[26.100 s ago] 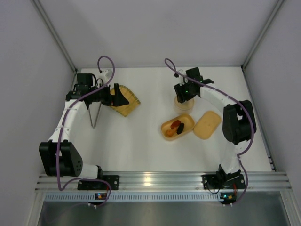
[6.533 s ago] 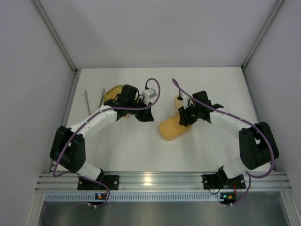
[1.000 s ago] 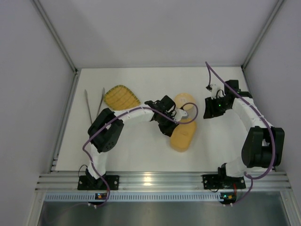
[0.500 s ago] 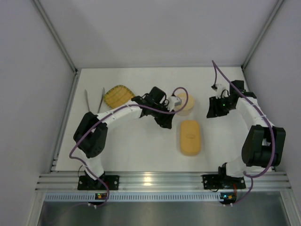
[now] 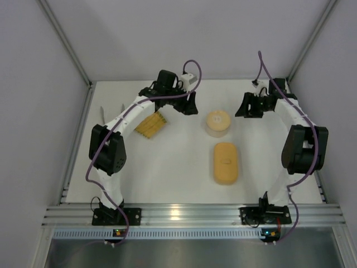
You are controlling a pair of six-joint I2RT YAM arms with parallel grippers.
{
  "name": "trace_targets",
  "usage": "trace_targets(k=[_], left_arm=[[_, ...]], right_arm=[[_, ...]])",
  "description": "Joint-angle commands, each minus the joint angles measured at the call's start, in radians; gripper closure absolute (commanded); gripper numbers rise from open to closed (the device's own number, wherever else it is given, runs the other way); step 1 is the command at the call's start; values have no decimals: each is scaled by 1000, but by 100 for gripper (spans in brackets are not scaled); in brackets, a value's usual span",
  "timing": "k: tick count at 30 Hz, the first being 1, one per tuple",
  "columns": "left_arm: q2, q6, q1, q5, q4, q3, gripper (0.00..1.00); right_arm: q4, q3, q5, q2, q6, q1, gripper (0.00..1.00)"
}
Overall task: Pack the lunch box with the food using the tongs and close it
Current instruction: Move the packing box to the center of the board.
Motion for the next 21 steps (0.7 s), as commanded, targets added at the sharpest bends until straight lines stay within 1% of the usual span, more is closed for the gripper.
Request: trace_targets(k=[1, 4, 6, 8, 9, 10, 11, 13, 14, 17, 18, 21], left_arm=[[7, -70, 31, 41, 61, -39, 40], [-9, -62, 49, 39, 69, -82, 38], [-23, -59, 60, 38, 71, -105, 37], [-39, -53, 74, 33, 72, -120, 37], [-45, -46, 78, 25, 71, -137, 37], [-51, -39, 83, 25, 69, -146, 37], [-62, -36, 86, 22, 69, -155, 37], [-71, -26, 92, 19, 71, -183, 37], [-86, -22, 92, 18, 69, -192, 37], [-101, -10, 98, 10, 66, -220, 37], [-103, -10, 100, 11, 66, -226, 37], [-109, -10, 111, 12, 60, -237, 37]], right_arm=[[95, 96, -11, 75, 101, 32, 40], [101, 160, -33, 185, 128, 47, 40], [102, 200, -55, 227, 133, 67, 41], [86, 228, -66, 283, 122, 73, 44], [72, 255, -69, 301, 99, 116, 47], [58, 268, -66, 328, 87, 127, 49], [40, 280, -65, 340, 76, 147, 53], [32, 279, -68, 357, 52, 164, 57], [26, 277, -71, 360, 41, 184, 61], [4, 276, -77, 374, 19, 214, 65], [-5, 276, -80, 376, -19, 221, 66], [-26, 280, -92, 382, -48, 241, 67]])
